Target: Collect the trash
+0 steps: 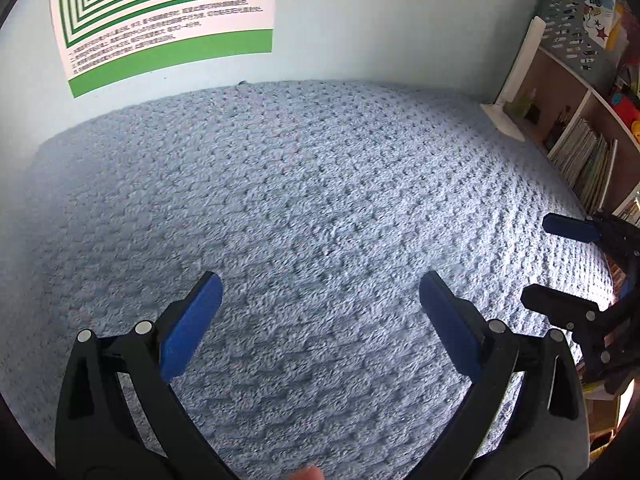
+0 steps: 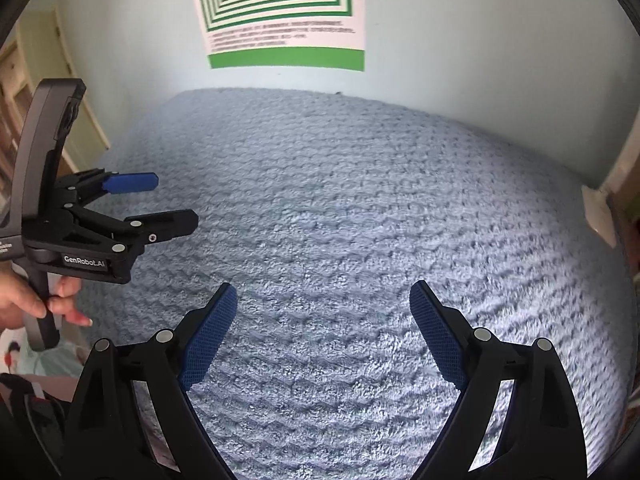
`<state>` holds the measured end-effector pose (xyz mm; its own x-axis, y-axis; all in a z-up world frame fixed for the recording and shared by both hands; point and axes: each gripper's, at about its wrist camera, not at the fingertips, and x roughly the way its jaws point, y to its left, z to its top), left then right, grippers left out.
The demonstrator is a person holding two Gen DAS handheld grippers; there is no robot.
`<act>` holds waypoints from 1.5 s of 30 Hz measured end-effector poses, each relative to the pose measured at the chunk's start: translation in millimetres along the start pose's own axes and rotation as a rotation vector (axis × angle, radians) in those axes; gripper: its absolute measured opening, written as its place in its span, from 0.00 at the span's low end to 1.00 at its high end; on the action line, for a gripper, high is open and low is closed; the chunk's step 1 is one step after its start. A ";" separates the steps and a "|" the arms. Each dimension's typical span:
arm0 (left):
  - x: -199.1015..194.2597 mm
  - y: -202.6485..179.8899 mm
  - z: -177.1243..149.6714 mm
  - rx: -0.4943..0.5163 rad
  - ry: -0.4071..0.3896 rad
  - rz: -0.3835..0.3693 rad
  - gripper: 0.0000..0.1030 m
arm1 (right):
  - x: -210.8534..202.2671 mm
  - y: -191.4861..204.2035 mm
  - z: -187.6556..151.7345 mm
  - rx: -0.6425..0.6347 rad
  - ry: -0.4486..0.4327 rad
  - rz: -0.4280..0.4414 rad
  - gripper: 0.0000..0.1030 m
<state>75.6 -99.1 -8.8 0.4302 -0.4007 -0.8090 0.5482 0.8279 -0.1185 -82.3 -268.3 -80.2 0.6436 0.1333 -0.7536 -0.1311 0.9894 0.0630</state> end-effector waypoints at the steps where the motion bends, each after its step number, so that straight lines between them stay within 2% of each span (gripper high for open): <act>1: 0.8 -0.3 2.3 0.006 -0.004 -0.008 0.93 | -1.3 -2.1 0.0 0.019 -0.004 -0.006 0.85; 4: -0.3 -0.4 5.8 0.029 -0.030 0.015 0.94 | -1.5 -6.0 0.3 0.067 -0.015 -0.013 0.85; 13: 0.5 8.0 7.6 0.041 -0.034 0.030 0.93 | 5.4 -7.0 -2.8 0.144 -0.014 -0.019 0.85; 45: 8.8 30.5 11.5 0.040 -0.030 0.036 0.93 | 11.5 -7.3 5.8 0.169 -0.016 -0.041 0.85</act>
<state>104.4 -81.9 -12.9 0.4714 -0.3830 -0.7944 0.5602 0.8258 -0.0658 -69.6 -273.6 -85.6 0.6581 0.0926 -0.7472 0.0229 0.9895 0.1427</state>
